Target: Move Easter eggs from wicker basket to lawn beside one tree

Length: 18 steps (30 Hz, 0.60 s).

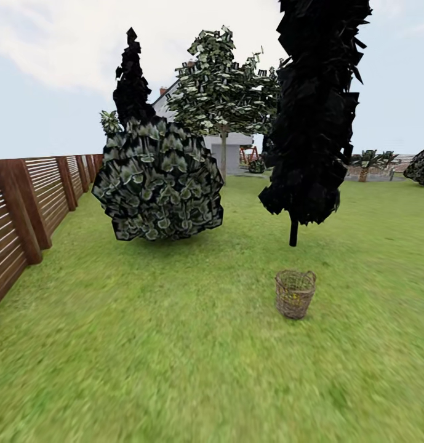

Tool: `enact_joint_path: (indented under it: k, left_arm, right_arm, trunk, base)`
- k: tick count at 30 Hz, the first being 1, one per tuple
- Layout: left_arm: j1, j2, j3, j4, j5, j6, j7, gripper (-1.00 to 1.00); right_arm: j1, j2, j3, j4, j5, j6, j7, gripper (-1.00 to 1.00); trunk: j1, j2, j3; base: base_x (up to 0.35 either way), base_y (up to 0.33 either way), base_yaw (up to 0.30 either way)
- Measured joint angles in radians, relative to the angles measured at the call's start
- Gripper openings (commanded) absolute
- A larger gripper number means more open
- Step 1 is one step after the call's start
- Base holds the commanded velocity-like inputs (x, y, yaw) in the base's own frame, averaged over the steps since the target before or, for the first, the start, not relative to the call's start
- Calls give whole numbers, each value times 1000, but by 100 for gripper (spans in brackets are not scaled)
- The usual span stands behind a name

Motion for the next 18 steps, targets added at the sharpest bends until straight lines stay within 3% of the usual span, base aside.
enact_joint_path:
  k: [18]
  left_arm:
    - [0,0,0,0,0,0,0,100]
  right_arm:
    - [0,0,0,0,0,0,0,100]
  trunk:
    - [0,0,7]
  base:
    - [330,0,-170]
